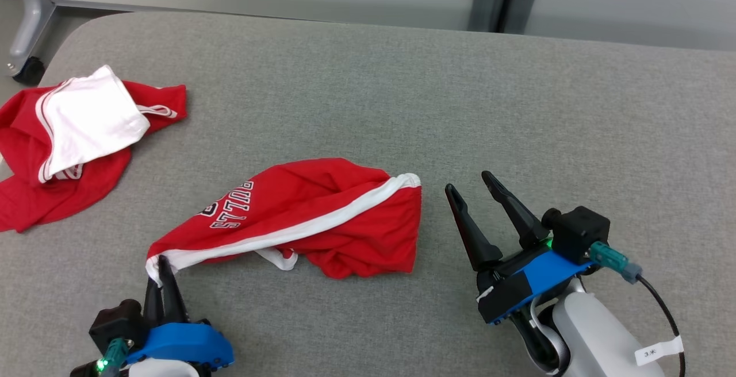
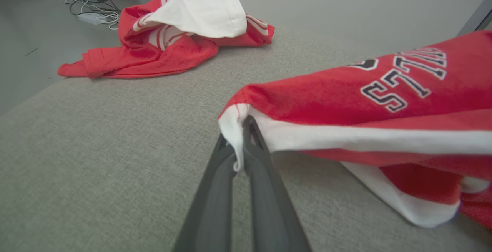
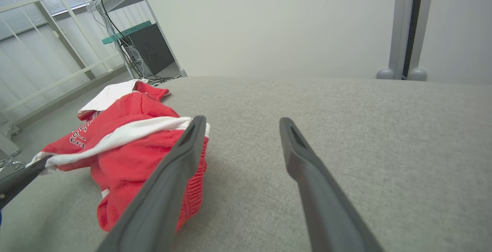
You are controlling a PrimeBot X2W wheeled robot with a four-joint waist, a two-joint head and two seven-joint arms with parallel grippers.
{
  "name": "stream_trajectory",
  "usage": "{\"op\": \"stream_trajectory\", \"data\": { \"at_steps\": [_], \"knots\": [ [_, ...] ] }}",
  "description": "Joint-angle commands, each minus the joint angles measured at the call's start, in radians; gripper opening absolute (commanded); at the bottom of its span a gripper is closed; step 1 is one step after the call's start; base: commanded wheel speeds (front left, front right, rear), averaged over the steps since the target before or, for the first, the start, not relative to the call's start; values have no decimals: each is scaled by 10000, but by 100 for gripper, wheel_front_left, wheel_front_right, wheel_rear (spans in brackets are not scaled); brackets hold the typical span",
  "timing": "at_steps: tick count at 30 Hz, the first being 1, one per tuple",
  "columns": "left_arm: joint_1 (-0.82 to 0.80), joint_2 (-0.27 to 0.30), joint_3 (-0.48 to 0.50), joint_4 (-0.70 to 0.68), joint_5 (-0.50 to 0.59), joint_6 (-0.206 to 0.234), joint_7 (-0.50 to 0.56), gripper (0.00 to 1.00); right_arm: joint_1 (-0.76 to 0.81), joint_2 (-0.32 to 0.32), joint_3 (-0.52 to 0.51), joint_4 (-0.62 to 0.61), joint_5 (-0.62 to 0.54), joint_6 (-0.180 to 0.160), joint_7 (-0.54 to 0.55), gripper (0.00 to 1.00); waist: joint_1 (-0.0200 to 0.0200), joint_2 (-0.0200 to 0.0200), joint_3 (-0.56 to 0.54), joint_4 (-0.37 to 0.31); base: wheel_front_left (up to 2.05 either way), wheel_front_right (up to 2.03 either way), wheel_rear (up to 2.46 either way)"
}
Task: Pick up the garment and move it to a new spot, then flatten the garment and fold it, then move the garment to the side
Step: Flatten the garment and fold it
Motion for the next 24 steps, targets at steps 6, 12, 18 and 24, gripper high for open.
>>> {"op": "stream_trajectory", "data": {
  "at_steps": [6, 12, 18, 24],
  "knots": [
    [-16, 2, -489, 64, -189, 115, -33, 100, -482, -17, 673, 631, 2350, 1, -37, 100, 0, -1, 91, 541, 0, 0, 0],
    [47, 8, -847, -151, -241, 265, -33, 100, -853, -450, 1241, 1423, 3665, 1, -35, 100, 0, -1, 124, 843, 0, 0, 0],
    [8, 4, -1023, -301, -141, 208, -33, 100, -1064, -429, 1638, 2468, 4987, 3, -32, 100, 0, -1, 182, 957, 0, 0, 0],
    [-205, 2, -1279, -407, -125, 202, -32, 100, -1286, -557, 3054, 2313, 6790, 15, 361, 85, 0, -1, 310, 992, 0, 0, 0]
  ]
}}
